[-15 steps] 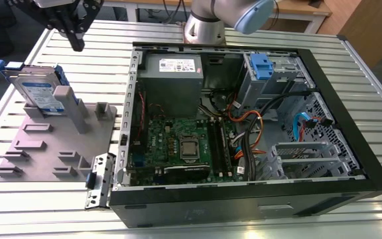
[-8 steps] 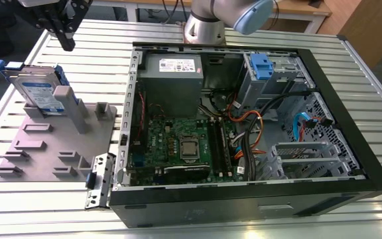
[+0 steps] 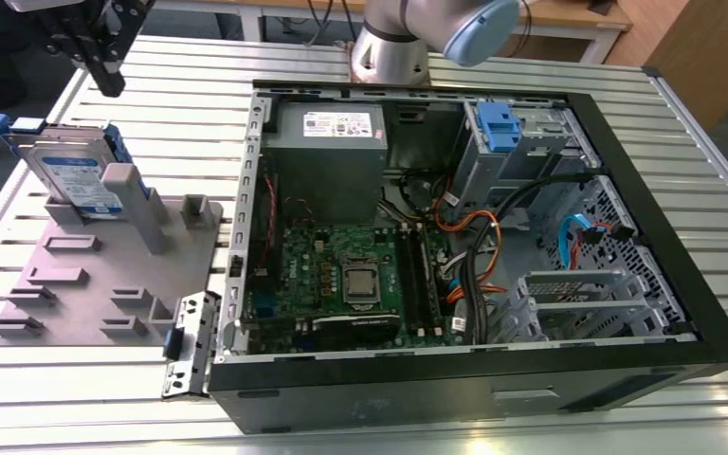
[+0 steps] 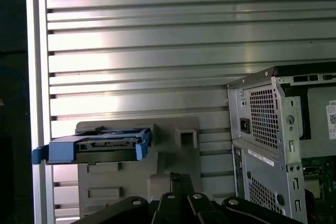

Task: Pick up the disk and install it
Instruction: 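Reach for the disk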

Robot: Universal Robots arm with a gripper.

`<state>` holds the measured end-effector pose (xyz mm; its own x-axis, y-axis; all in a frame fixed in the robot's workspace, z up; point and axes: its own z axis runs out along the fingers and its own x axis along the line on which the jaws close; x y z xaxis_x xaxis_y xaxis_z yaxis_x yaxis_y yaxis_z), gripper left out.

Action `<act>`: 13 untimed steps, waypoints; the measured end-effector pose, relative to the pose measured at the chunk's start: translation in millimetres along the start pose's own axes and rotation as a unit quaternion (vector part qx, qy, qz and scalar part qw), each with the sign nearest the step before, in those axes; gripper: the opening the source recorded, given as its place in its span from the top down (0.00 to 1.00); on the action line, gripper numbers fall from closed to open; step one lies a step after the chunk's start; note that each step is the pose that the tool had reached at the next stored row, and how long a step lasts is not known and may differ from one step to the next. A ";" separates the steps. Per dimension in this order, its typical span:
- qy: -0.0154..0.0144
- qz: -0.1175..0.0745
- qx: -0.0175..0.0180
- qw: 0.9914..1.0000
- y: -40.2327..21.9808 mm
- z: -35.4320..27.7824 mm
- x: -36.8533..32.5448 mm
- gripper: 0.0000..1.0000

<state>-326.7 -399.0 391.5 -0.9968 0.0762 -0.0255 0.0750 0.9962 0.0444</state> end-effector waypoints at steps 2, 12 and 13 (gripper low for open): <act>0.000 0.000 0.000 1.000 -0.3 0.0 4.1 0.89; 0.000 0.000 0.000 1.000 -0.8 -0.1 10.2 0.89; 0.000 0.000 0.000 1.000 -0.8 0.0 10.2 0.89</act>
<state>-337.0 -399.0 391.3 -0.9968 0.0762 -0.0255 0.0751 0.9962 0.0444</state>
